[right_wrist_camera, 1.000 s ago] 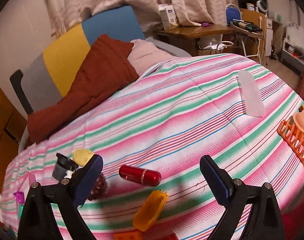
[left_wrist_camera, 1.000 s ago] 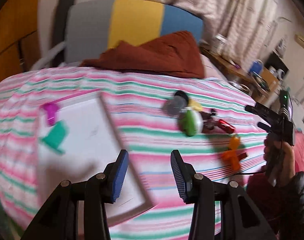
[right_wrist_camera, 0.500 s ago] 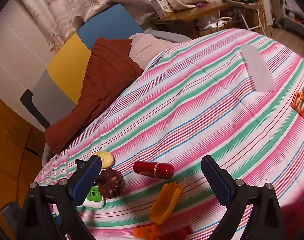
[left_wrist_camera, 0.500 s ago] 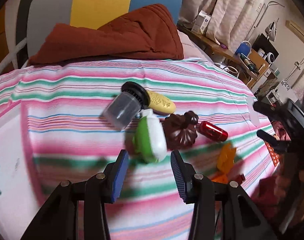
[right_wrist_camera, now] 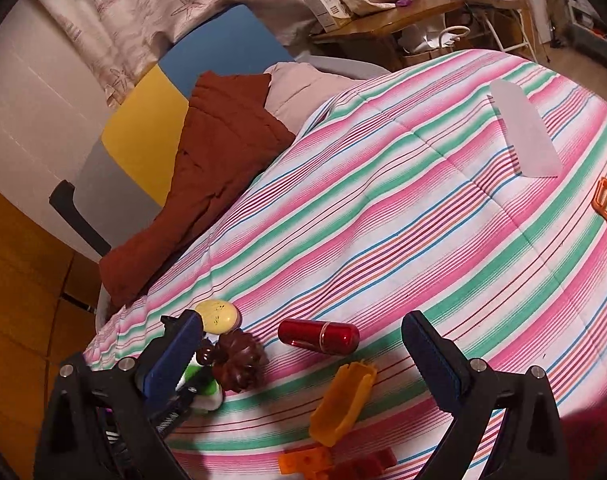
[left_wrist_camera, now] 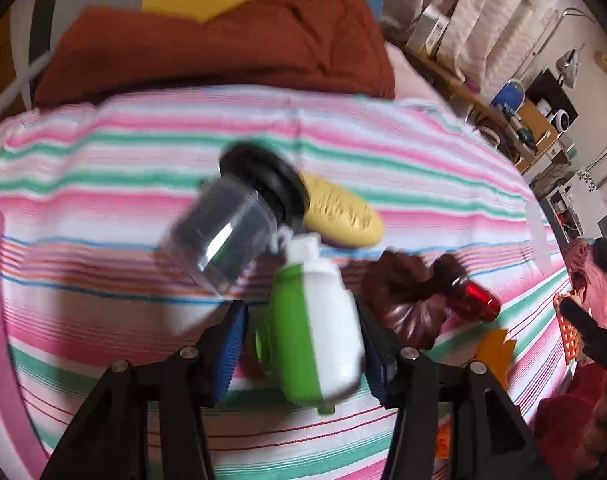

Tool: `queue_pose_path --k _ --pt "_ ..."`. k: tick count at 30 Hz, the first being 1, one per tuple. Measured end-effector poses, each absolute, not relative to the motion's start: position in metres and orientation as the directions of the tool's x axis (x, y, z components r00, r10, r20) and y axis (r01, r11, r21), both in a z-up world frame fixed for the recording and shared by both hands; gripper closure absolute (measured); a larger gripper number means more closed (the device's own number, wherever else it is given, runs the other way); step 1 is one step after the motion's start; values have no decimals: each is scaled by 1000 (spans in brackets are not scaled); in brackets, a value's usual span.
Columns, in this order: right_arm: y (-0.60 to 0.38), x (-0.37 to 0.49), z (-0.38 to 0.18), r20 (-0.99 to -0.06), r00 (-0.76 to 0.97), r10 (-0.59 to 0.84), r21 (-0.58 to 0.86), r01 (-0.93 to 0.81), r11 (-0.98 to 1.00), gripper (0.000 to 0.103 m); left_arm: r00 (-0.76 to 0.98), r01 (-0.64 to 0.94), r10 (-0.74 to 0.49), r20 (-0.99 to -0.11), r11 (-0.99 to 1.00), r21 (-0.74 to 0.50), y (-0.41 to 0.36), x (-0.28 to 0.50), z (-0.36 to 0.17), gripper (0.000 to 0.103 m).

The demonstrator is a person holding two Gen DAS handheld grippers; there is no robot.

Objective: Organize rigid objects
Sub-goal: 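Grasp the green-white bottle with the left tool, then grasp the yellow-orange piece with the right tool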

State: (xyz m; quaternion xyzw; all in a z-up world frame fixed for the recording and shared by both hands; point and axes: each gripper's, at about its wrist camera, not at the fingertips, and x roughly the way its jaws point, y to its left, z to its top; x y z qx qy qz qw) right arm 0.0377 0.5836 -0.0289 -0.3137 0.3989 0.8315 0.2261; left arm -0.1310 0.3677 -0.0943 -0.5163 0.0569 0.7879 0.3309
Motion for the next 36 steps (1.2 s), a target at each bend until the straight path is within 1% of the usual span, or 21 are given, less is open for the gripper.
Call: queue_pose_path --k 3,5,11,17,24,27,29,30,31,33,35,36 --pt "588 41 -31 -706 -697 128 528 -637 -561 3 -276 -621 461 -843 -755 -210 367 -123 -92 50" --pt "590 41 -32 -710 -692 127 528 -644 -554 3 -280 -615 464 -841 -759 -214 360 -121 -93 60" --pt "596 41 -39 -721 -685 103 546 -653 -526 3 -288 -607 467 -836 -764 -218 331 -96 -92 61" --pt "598 39 -49 -743 -667 59 554 -662 -504 3 -339 -642 471 -815 -749 -166 304 -49 -93 61" --pt "597 38 -57 -768 -639 46 535 -679 -504 4 -383 -681 493 -781 -722 -122 297 -33 -99 61" --pt "594 32 -62 -794 -607 11 510 -676 -533 4 -417 -695 499 -760 -714 -88 298 -28 -103 61" --pt "587 24 -70 -837 -547 -24 462 -683 -566 4 -422 -694 498 -757 -715 -84 299 -27 -103 61" --pt "584 21 -73 -845 -533 -41 456 -679 -576 6 -420 -693 499 -758 -716 -87 299 -28 -103 61" --pt "580 17 -78 -858 -509 -68 446 -673 -591 12 -420 -693 500 -757 -716 -89 300 -27 -102 61" --pt "576 13 -81 -875 -479 -69 414 -669 -617 19 -426 -693 501 -754 -716 -84 300 -26 -103 61" --pt "572 10 -85 -889 -451 -74 390 -665 -637 29 -434 -694 495 -753 -716 -70 301 -24 -103 61" --pt "570 8 -88 -895 -437 -86 385 -663 -642 36 -441 -695 491 -751 -717 -61 302 -23 -103 61"
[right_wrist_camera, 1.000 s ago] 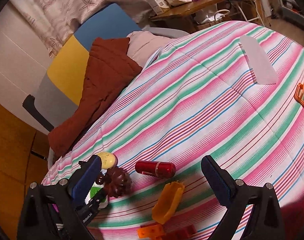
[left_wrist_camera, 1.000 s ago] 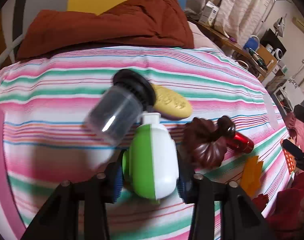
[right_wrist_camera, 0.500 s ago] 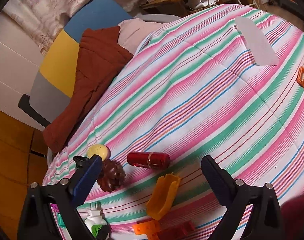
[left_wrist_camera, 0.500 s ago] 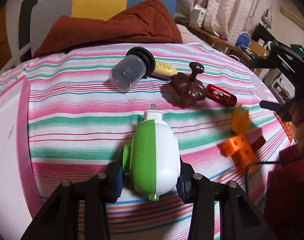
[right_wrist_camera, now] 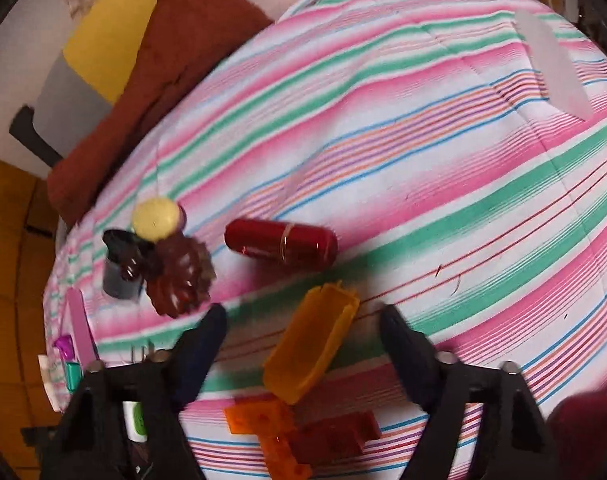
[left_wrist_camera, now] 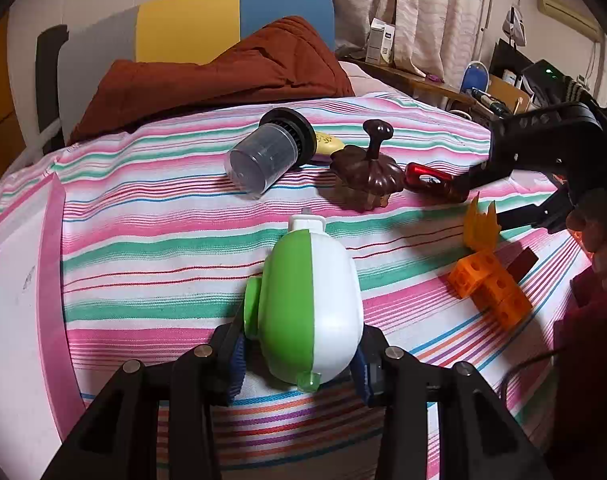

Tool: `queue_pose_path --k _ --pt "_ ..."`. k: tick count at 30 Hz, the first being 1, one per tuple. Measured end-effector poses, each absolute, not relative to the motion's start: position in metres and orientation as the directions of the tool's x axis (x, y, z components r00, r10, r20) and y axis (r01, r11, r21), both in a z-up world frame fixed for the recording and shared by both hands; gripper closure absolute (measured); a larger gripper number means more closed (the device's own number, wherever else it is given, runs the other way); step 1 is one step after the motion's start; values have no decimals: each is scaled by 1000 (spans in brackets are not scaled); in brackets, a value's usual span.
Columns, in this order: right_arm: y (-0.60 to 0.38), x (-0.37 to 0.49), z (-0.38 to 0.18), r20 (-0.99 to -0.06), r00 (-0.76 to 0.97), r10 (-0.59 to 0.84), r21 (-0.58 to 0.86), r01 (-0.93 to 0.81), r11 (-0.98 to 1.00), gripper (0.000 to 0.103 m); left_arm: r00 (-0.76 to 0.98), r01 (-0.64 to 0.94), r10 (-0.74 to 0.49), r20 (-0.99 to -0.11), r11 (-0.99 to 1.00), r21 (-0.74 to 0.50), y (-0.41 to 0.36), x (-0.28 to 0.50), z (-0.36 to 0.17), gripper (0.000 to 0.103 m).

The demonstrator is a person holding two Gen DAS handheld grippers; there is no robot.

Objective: Organize rigid objects
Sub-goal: 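Grasp the yellow-orange piece with the right tool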

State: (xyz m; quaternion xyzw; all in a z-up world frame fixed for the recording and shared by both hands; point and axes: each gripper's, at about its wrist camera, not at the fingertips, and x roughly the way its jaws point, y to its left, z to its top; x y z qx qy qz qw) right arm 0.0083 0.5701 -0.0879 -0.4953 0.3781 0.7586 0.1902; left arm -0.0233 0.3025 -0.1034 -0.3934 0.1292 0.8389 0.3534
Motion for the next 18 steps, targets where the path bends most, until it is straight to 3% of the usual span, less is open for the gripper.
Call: queue_pose_path --k 2,4,7,18 --pt "566 6 -89 -907 -412 -83 360 -658 -661 41 -445 -695 490 -750 -717 -56 303 -22 -104 61" --pt "561 4 -89 -904 -417 -96 366 -637 -679 63 -443 -695 494 -748 -717 -62 302 -23 -104 61" --pt "554 0 -89 -916 -393 -82 329 -617 -715 73 -435 -694 504 -746 -716 -79 300 -24 -104 61" --pt "540 -5 -91 -930 -364 -49 262 -564 -783 77 -434 -693 517 -738 -715 -93 298 -24 -105 61"
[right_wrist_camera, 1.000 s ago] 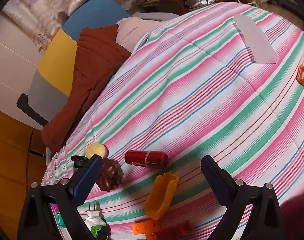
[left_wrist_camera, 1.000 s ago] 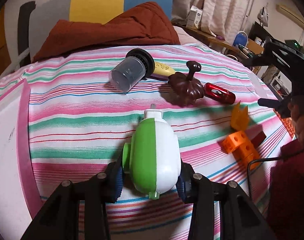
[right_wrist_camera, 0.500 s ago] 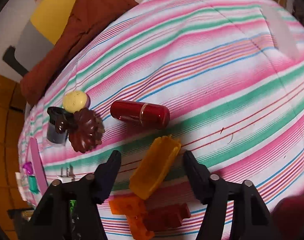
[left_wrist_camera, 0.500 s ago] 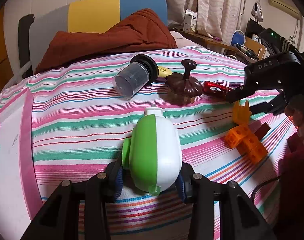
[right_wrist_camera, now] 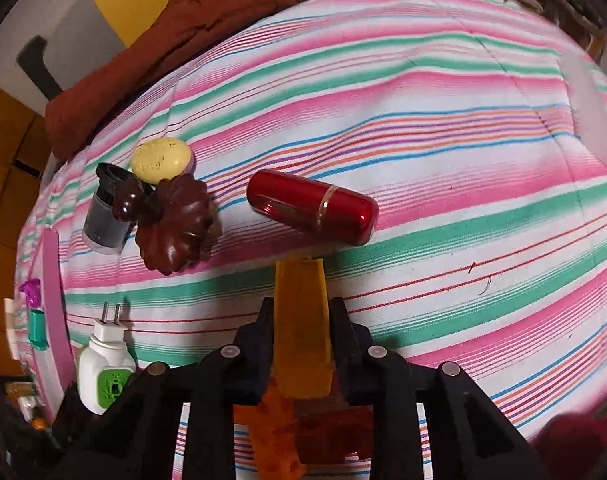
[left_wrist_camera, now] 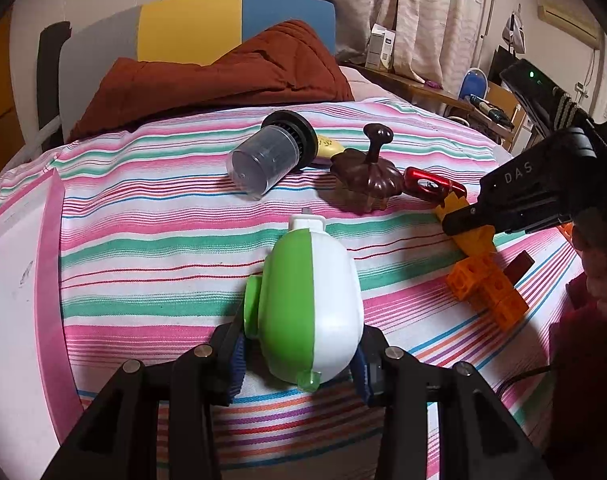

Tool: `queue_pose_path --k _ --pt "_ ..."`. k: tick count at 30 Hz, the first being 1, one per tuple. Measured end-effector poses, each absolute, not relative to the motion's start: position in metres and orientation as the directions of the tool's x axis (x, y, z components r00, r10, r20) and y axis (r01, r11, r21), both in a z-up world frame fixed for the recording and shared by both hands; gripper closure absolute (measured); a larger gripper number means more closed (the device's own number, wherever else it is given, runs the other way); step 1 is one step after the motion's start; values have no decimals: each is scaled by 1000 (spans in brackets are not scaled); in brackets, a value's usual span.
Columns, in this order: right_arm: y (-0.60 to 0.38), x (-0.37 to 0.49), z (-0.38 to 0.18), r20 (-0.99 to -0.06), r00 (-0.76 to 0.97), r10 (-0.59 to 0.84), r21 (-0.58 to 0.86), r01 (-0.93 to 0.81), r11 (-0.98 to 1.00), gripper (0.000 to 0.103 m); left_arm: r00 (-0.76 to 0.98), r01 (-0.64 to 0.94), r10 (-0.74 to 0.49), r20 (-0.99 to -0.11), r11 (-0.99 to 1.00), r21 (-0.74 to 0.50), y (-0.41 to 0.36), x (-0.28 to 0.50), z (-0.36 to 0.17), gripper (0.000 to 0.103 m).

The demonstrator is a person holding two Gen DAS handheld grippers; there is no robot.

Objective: Organize rigid objects
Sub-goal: 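Grasp the yellow-orange piece with the right tool, then lower the green-white bottle into the tray beside the green piece with the left tool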

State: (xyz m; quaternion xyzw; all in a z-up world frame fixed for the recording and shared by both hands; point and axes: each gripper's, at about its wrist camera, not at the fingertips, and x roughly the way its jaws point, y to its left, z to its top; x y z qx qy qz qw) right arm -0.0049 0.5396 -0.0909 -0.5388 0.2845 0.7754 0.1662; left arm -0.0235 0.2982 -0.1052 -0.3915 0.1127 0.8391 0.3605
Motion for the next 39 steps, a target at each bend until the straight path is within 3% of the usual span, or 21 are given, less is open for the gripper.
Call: queue_pose_path --k 3,8,15,24,39 --pt "532 -11 -89 -926 -374 -51 257 -523 -813 77 -441 -694 512 -737 -716 -81 300 -22 -106 61" --pt "516 -22 -93 -941 -336 44 117 -444 -888 76 -448 -694 506 -737 -717 -71 302 -21 -105 61" --pt "517 -18 -93 -938 -343 49 116 -444 -888 76 -450 -693 506 -736 -717 -69 301 -21 -106 61" --pt "504 -19 -93 -929 -341 145 -10 -368 -930 76 -423 -690 504 -753 -718 -92 298 -25 -100 61" --pt "481 -25 -98 -899 -362 246 -148 -278 -949 76 -495 -666 537 -683 -740 -99 256 -4 -25 61"
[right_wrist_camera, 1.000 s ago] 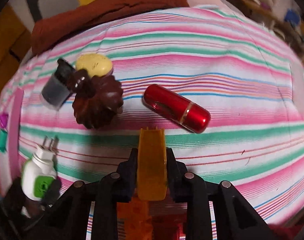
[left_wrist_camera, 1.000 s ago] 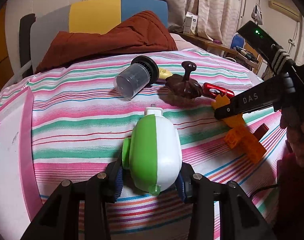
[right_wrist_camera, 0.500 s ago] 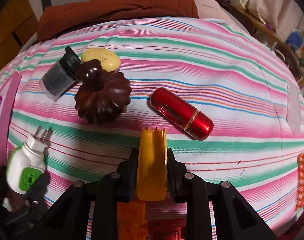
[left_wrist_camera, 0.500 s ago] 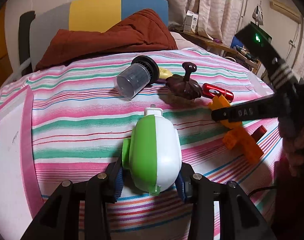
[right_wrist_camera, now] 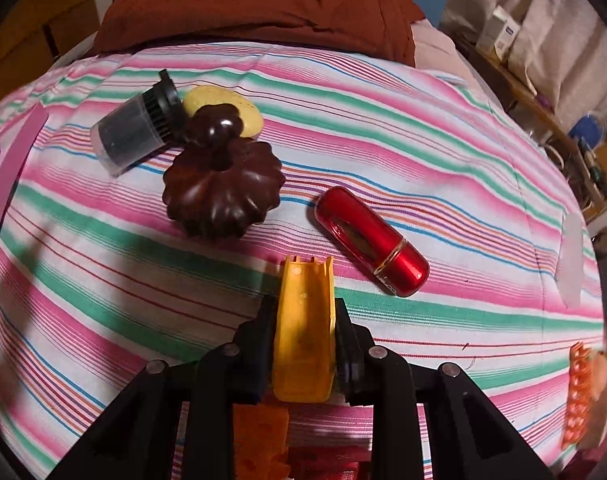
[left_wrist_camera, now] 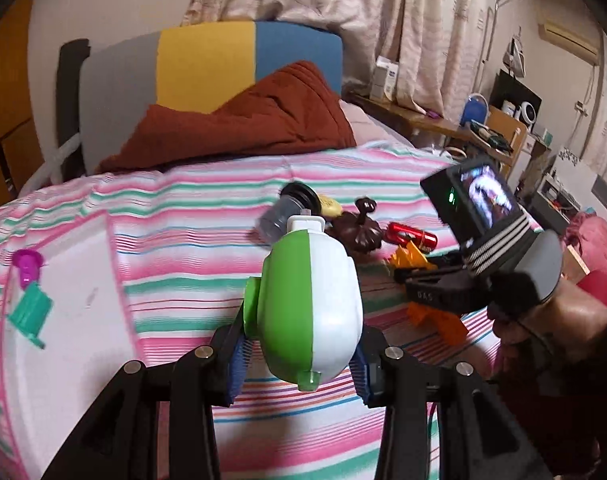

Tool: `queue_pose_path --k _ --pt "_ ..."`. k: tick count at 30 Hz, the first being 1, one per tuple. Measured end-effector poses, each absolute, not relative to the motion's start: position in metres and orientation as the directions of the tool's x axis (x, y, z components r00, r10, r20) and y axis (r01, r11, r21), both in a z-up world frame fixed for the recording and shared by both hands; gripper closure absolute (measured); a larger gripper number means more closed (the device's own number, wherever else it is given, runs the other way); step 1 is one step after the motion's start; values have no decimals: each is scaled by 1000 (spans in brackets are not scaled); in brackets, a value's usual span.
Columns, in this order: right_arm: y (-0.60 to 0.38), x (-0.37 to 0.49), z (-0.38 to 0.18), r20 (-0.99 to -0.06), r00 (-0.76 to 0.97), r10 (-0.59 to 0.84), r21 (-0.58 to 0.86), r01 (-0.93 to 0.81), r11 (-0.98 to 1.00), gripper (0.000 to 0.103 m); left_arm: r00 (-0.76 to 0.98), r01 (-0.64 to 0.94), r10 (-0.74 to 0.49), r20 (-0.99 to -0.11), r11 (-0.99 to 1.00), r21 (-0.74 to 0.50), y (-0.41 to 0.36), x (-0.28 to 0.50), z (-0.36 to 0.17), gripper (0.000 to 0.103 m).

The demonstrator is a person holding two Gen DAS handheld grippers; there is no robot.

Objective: Organize rigid objects
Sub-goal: 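Lower the green-white bottle into the tray beside the green piece with the left tool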

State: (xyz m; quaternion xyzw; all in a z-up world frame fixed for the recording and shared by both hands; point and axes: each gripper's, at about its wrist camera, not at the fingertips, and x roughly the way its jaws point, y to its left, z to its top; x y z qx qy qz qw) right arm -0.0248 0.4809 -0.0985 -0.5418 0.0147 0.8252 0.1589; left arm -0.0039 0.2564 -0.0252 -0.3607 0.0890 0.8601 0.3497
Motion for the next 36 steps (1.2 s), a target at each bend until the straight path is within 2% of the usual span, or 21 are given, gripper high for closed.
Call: queue_pose_path --k 9,15,20,28,36 --pt "473 -21 -97 -885 -365 288 -202 -255 -946 76 -577 -593 483 -658 -802 -69 210 -7 -6 61" --pt "475 -22 -98 -879 -369 301 -218 -251 -943 76 -568 -541 483 -667 -829 -140 171 -19 -2 61" --pt "471 -22 -98 -874 -371 315 -236 -242 -941 76 -592 -458 431 -681 -875 -156 124 -29 -3 61" --pt "469 -23 -98 -868 -370 332 -258 -237 -937 76 -607 -266 304 -734 -948 -173 33 -53 -25 61" --pt "468 -22 -98 -866 -369 338 -266 -233 -935 76 -551 -217 328 -767 -944 -248 24 -69 -46 61"
